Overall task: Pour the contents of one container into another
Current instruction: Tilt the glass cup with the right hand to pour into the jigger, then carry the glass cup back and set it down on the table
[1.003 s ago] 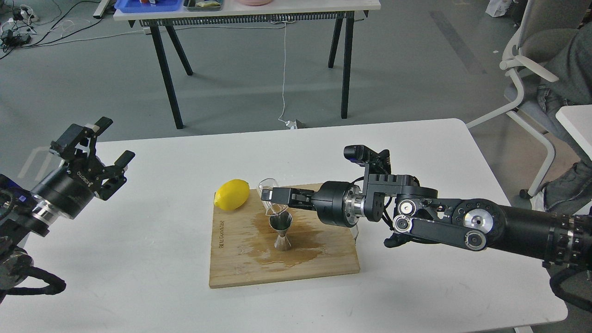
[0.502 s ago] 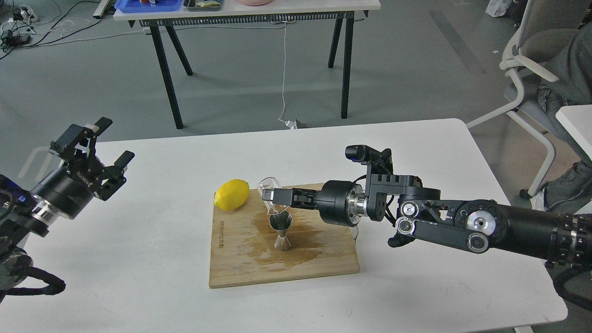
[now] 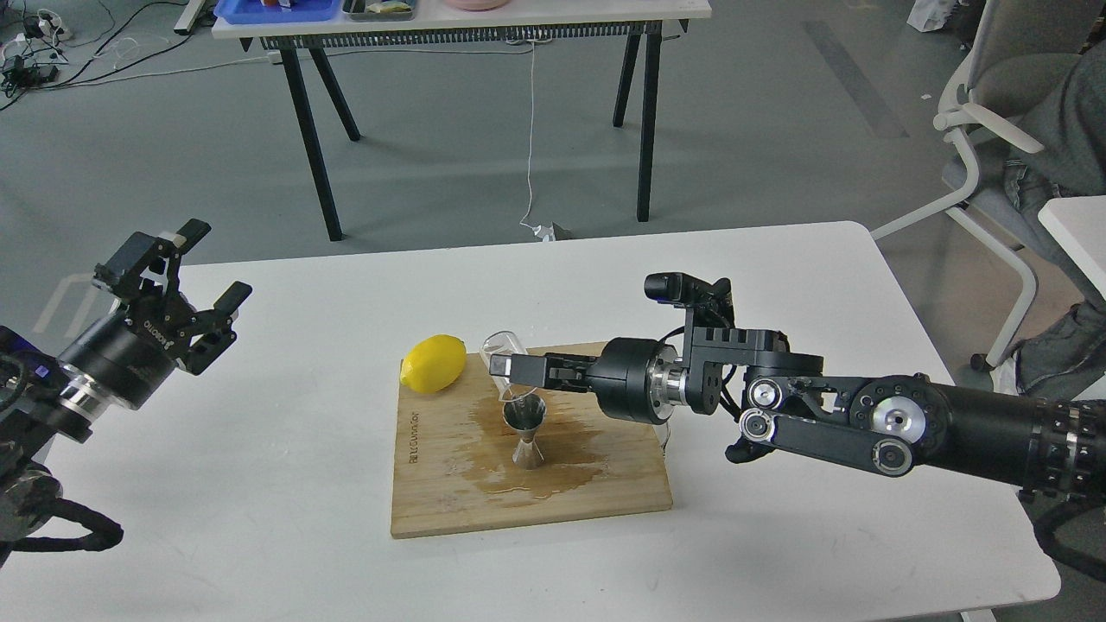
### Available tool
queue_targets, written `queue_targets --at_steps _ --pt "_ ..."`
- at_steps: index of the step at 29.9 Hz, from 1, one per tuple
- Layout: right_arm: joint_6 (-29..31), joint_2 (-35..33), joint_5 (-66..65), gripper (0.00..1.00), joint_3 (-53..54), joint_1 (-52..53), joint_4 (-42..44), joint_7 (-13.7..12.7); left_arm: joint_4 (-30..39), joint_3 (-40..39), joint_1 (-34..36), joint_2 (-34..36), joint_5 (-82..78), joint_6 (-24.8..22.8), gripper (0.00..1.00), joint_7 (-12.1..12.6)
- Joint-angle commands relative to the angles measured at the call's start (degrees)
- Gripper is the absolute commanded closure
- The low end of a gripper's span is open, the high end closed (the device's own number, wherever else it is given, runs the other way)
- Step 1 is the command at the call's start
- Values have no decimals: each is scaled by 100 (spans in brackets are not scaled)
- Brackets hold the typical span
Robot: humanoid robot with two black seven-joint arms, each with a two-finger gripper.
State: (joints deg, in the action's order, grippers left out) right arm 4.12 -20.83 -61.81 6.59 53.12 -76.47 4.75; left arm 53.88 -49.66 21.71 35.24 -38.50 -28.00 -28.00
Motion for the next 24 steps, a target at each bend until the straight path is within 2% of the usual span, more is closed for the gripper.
queue_targets --at_steps 1,7,12,18,24 --pt "-7 0 3 62 0 -3 1 -1 0 0 0 9 0 0 1 0" --pt "-51 9 82 62 44 -30 18 -18 0 0 0 0 0 0 1 0" --pt "-446 88 642 62 394 -196 27 -9 0 0 -9 0 0 0 1 0" --pt "-876 430 1934 63 1633 -802 132 -44 -9 0 -9 -35 0 0 1 0" --pt "-1317 1019 3708 63 3495 -1680 501 -36 -123 9 9 -210 -9 0 1 0"
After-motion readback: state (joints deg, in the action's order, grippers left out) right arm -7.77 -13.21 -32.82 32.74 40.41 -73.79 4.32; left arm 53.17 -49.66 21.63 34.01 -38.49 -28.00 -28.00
